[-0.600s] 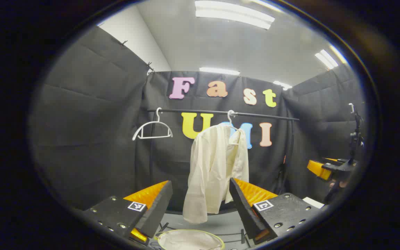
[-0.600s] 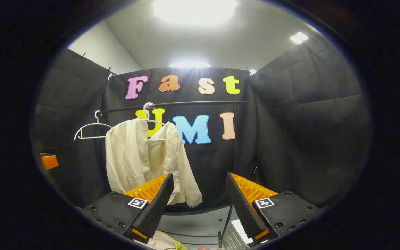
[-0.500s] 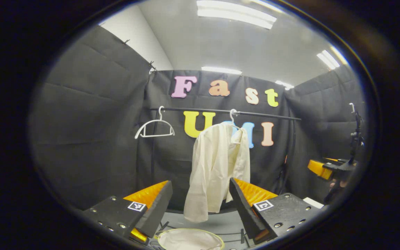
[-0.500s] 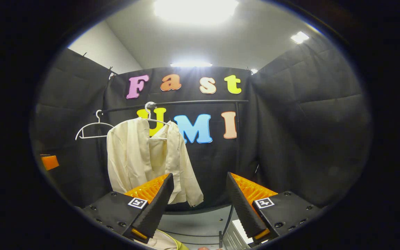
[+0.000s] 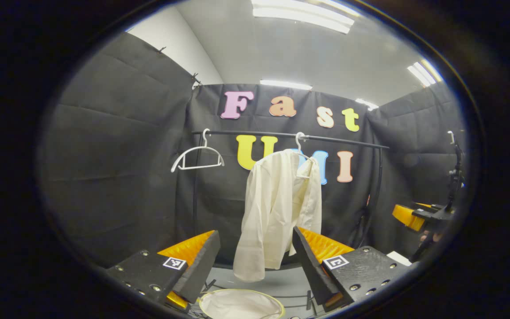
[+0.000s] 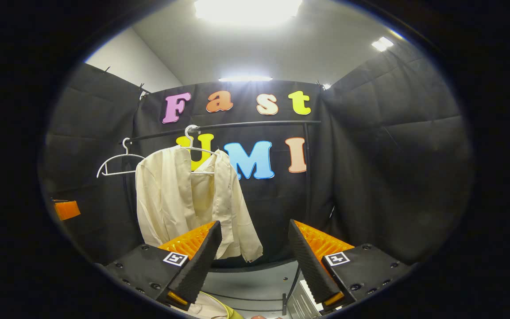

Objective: Grasp the clothes on the hanger with both hands and then place them into the laundry hamper below.

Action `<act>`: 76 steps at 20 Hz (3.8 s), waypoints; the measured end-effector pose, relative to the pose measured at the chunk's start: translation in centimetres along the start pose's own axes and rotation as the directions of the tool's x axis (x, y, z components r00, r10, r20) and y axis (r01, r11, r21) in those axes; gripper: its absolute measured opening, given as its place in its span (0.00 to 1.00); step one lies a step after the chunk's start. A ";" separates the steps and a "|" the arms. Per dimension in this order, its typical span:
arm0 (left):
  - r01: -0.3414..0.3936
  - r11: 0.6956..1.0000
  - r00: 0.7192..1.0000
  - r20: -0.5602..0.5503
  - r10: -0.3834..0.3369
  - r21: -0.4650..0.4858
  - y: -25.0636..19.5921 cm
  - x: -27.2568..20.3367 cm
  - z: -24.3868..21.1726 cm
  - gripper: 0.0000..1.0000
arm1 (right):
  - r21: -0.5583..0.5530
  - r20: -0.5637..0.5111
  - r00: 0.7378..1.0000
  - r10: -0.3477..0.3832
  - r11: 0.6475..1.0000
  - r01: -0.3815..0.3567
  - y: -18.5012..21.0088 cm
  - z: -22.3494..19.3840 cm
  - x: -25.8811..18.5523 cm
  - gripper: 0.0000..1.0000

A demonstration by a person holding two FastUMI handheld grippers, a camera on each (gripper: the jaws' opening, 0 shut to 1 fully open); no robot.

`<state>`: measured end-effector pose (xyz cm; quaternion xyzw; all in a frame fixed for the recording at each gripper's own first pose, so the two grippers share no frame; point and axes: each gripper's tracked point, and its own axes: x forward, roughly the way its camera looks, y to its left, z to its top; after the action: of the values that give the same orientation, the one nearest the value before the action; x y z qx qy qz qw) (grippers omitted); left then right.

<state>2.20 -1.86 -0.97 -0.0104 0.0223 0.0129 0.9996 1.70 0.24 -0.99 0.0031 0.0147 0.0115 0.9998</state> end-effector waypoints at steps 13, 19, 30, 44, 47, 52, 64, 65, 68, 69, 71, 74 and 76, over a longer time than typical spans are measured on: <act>0.069 0.998 0.997 -0.034 -0.069 0.001 -4.8 5.7 0.9 0.96 | 0.027 -0.027 0.999 0.027 0.999 -0.026 0.1 1.1 4.1 0.96; 0.090 0.996 0.996 -0.025 -0.090 -0.002 -7.9 12.2 2.5 0.96 | 0.049 -0.023 0.998 0.060 0.997 -0.059 -0.4 2.0 10.1 0.96; 0.048 0.997 0.999 -0.009 -0.048 0.062 -12.2 27.9 3.3 0.95 | 0.089 -0.056 0.974 0.220 0.973 -0.214 3.5 1.2 22.5 0.93; -0.246 0.968 0.967 -0.048 0.249 0.052 -11.3 41.2 0.3 0.95 | 0.133 -0.158 0.924 0.348 0.935 -0.330 4.7 -3.3 32.6 0.96; -0.289 0.954 0.955 -0.043 0.293 0.082 -10.8 42.4 -0.1 0.95 | 0.134 -0.163 0.917 0.364 0.929 -0.345 4.4 -3.8 33.4 0.98; -0.348 0.927 0.934 -0.038 0.356 0.138 -9.5 43.4 -0.6 0.92 | 0.147 -0.178 0.899 0.401 0.914 -0.378 5.0 -4.9 34.5 0.98; -0.252 0.968 0.968 -0.022 0.252 0.000 -6.8 43.9 -1.5 0.01 | 0.152 -0.136 0.837 0.530 0.846 -0.511 11.5 -4.0 36.5 0.98; -0.236 0.972 0.972 -0.015 0.236 -0.012 -7.0 43.5 -1.4 0.01 | 0.140 -0.133 0.837 0.531 0.846 -0.514 11.9 -3.9 36.8 0.98; -0.212 0.977 0.977 0.029 0.212 0.001 -7.2 42.3 -0.3 0.01 | 0.140 -0.136 0.839 0.527 0.848 -0.511 13.4 -4.5 37.5 0.98; -0.205 0.979 0.978 0.038 0.205 0.013 -7.6 41.8 0.0 0.02 | 0.138 -0.139 0.845 0.516 0.855 -0.499 13.6 -4.6 38.1 0.98; -0.193 0.981 0.980 0.048 0.191 0.030 -8.1 41.4 0.4 0.01 | 0.120 -0.139 0.862 0.487 0.873 -0.473 13.9 -4.7 39.3 0.98; -0.191 0.981 0.981 0.037 0.190 0.030 -8.4 41.2 0.2 0.00 | 0.082 -0.143 0.888 0.437 0.900 -0.429 14.0 -4.9 40.8 0.97; -0.185 0.982 0.981 0.056 0.183 0.028 -8.6 40.9 0.7 0.01 | 0.088 -0.142 0.894 0.425 0.905 -0.416 14.1 -5.0 41.4 0.78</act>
<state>43.32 -9.42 -1.95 0.0085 -0.0035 0.1052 0.9944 42.56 15.34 -7.06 0.0327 0.0932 0.2271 0.9689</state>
